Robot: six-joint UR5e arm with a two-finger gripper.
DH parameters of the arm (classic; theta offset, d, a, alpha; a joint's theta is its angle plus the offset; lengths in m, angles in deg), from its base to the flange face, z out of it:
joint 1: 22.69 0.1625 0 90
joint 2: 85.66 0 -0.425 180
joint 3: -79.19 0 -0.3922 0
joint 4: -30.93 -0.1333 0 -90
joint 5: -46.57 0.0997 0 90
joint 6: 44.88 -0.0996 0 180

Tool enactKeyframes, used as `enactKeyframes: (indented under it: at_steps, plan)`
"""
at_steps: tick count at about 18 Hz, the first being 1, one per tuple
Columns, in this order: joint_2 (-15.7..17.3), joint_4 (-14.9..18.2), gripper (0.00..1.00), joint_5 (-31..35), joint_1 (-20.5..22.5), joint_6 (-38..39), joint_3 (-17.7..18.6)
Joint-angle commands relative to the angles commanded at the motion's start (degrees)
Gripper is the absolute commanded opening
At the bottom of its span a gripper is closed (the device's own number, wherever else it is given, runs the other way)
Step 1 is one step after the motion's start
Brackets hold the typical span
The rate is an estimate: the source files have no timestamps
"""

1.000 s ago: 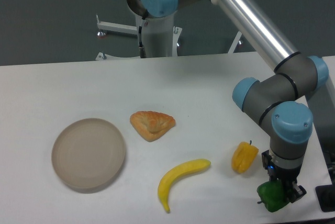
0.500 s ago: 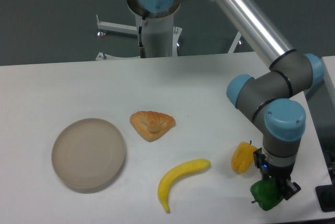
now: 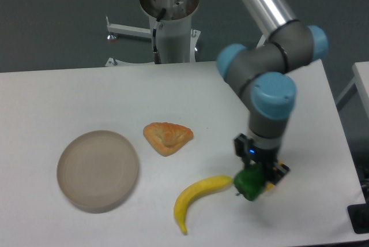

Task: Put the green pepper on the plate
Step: 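Lift the green pepper and carry it over the beige plate, then lower the green pepper onto the plate and open the gripper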

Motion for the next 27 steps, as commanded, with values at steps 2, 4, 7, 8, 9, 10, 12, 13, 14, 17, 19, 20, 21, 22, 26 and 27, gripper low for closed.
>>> enactKeyframes:
  at_steps: [2,4,7,8,9,10,12,13,14,17,19,20,21,22,26,27]
  plan:
    - [1.4,0.0,0.38,0.1,-3.2,3.8,1.8]
    - [2.3,-0.2,0.37,-0.1,-6.3,8.3,4.1]
    - [3.1,-0.4,0.37,-0.2,-10.4,13.0,5.6]
    - [3.1,-0.4,0.37,-0.5,-11.6,14.3,5.6]
    - [3.1,-0.5,0.37,-1.6,-12.7,15.9,5.6]
    - [3.1,-0.5,0.37,-2.6,-13.8,17.8,5.6]
    - [2.9,-0.5,0.37,-3.4,-15.8,21.6,5.8]
    - [2.6,-0.5,0.37,-3.4,-16.8,23.7,6.0]
    - [2.2,-0.6,0.37,-3.3,-17.2,26.2,6.1]
    - [1.2,-0.5,0.37,-3.4,-19.3,31.6,6.6]
    - [0.6,-0.6,0.37,-3.4,-20.0,31.8,7.3]
    - [0.5,-0.5,0.38,-3.5,-20.1,31.7,7.4]
    - [0.4,-0.6,0.37,-3.5,-20.3,31.7,7.5]
    - [0.0,-0.6,0.38,-3.7,-20.6,31.6,7.6]
    - [-1.2,-1.4,0.38,-3.7,-20.8,30.9,7.7]
    - [-1.5,-2.4,0.38,-3.8,-20.8,30.7,7.9]
